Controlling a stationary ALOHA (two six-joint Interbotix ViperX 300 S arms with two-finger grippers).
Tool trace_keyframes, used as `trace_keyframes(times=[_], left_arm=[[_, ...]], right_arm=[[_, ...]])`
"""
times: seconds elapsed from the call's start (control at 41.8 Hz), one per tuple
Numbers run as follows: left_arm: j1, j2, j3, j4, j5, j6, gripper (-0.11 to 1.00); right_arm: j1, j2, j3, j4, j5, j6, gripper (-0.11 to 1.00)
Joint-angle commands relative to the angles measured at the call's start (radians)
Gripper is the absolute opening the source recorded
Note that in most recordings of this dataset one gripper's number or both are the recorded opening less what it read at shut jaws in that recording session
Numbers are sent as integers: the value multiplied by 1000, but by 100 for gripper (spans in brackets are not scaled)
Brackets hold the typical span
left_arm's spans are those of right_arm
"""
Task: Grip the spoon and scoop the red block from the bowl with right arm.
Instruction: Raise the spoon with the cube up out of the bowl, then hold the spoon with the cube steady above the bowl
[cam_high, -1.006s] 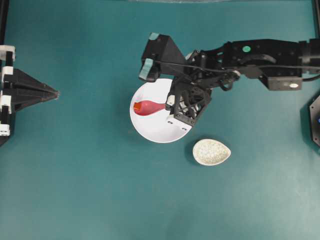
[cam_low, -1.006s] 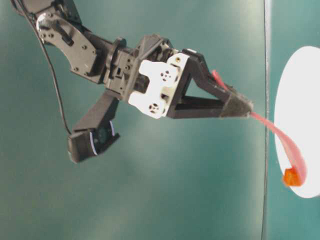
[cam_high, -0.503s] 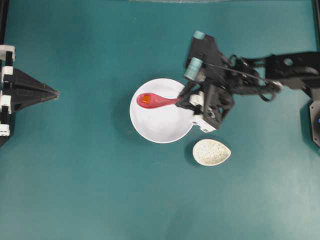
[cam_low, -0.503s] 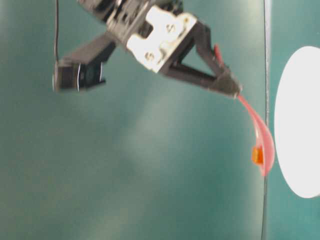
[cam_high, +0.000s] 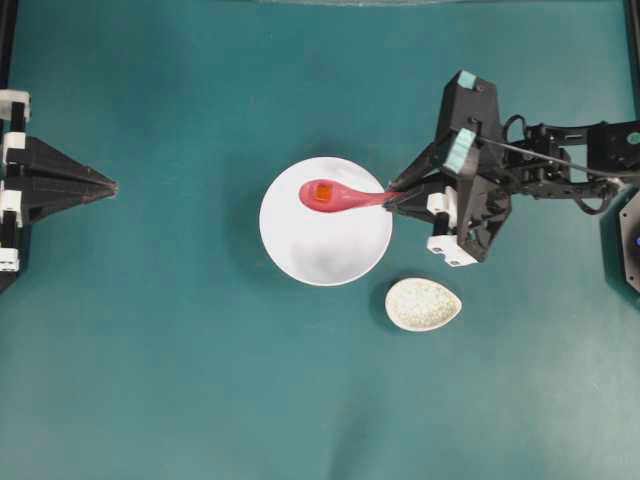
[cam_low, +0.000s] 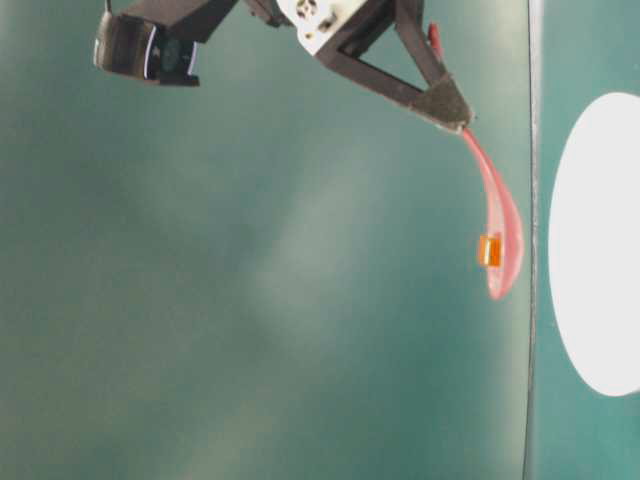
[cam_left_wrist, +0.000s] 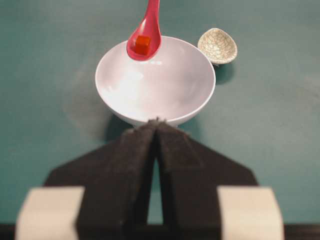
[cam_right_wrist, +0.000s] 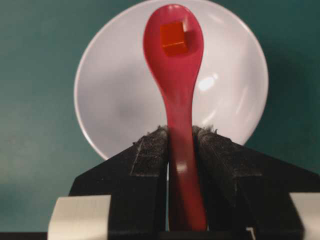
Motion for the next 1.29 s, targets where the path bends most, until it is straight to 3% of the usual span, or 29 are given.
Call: trace_keyframes(times=[0.0, 0.263, 0.503, 0.91, 1.269], left_arm=[[2, 2, -34, 2, -11, 0, 0], [3, 2, -34, 2, -11, -2, 0], [3, 11, -32, 2, -11, -2, 0], [3, 12, -32, 2, -11, -2, 0], [3, 14, -32, 2, -11, -2, 0]], right_arm=[[3, -38, 2, -17, 2, -9, 24], [3, -78, 31, -72, 5, -44, 24], [3, -86, -5, -74, 23, -69, 24], [5, -107, -167, -74, 181, -72, 24], [5, -110, -187, -72, 204, -58, 24]])
